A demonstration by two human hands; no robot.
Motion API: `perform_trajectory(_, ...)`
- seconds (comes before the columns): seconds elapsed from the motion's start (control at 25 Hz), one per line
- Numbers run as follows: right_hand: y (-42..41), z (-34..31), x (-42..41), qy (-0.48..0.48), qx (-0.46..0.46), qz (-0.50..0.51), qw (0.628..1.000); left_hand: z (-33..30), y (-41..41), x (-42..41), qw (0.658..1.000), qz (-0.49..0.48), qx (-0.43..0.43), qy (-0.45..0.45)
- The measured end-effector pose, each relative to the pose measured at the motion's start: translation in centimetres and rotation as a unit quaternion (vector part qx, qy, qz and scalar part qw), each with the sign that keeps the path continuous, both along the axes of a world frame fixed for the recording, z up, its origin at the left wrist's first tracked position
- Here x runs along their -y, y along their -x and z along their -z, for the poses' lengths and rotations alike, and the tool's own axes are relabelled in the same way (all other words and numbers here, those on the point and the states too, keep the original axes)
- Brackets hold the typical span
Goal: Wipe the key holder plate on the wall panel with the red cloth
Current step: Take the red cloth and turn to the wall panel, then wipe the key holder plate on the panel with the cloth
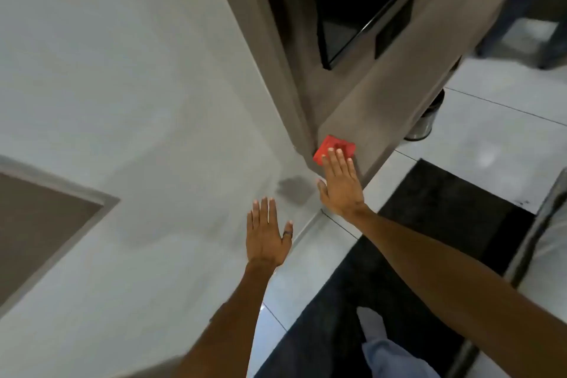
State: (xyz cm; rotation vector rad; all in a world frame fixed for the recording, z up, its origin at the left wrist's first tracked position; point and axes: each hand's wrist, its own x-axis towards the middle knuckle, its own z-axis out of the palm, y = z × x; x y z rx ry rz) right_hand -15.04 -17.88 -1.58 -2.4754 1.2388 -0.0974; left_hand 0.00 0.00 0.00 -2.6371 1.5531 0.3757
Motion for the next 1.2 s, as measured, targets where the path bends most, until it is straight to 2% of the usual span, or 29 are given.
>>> perform_trajectory(0.12,-0.5,3.5,5.5,-0.027,-0.032,0.034,0.999,3.7,-0.4,4.0,1.0,0.008,-0.013,-0.017)
perform_trajectory(0.24,-3.1,6.4,8.9,-0.015,-0.052,0.011,0.998,6.1,-0.8,6.4,1.0,0.011,-0.024,0.001)
perform_trajectory(0.52,-4.9,7.7,7.6,0.012,-0.135,0.026,0.99,7.2,-1.5,3.7,0.999,0.012,-0.046,0.0)
perform_trajectory(0.6,-3.6,6.6,6.4,0.018,-0.117,0.024,0.993,5.9,-1.2,1.3,0.999,0.002,-0.045,0.006)
perform_trajectory(0.68,-2.1,3.8,4.1,-0.055,-0.034,0.073,0.995,3.4,-1.4,-1.9,0.998,-0.014,-0.058,0.009)
perform_trajectory(0.72,-1.6,2.5,2.9,-0.125,0.042,0.129,0.983,2.1,-1.8,-3.1,0.998,-0.016,-0.06,0.02)
perform_trajectory(0.76,-1.5,0.8,0.9,-0.209,0.127,0.184,0.952,0.5,-2.5,-4.8,0.998,-0.018,-0.051,0.041)
perform_trajectory(0.8,-2.1,-1.0,-1.2,-0.333,0.239,0.237,0.881,-1.2,-3.5,-6.3,0.996,-0.015,-0.043,0.073)
perform_trajectory(0.84,-2.9,-3.0,-3.5,-0.46,0.343,0.26,0.777,-2.9,-4.5,-7.6,0.993,-0.011,-0.035,0.113)
perform_trajectory(0.88,-4.3,-5.2,-6.1,-0.55,0.422,0.24,0.679,-4.8,-5.8,-9.5,0.987,-0.008,-0.013,0.16)
perform_trajectory(0.92,-6.3,-7.5,-9.0,-0.602,0.471,0.196,0.615,-6.8,-7.3,-12.0,0.979,-0.006,0.025,0.203)
perform_trajectory(0.96,-8.4,-9.7,-11.5,-0.624,0.502,0.153,0.58,-8.7,-8.9,-14.2,0.968,0.0,0.067,0.243)
perform_trajectory(1.04,-13.4,-14.1,-16.8,-0.614,0.548,0.061,0.565,-12.7,-12.3,-18.9,0.935,0.006,0.158,0.318)
perform_trajectory(1.08,-15.6,-16.1,-19.2,-0.589,0.565,0.027,0.577,-14.6,-13.6,-20.9,0.916,0.002,0.191,0.353)
perform_trajectory(1.12,-17.9,-18.2,-21.9,-0.544,0.589,-0.009,0.597,-16.4,-15.0,-23.0,0.895,-0.011,0.219,0.388)
perform_trajectory(1.2,-22.3,-22.1,-27.5,-0.386,0.644,-0.069,0.657,-19.3,-17.8,-27.5,0.85,-0.046,0.263,0.454)
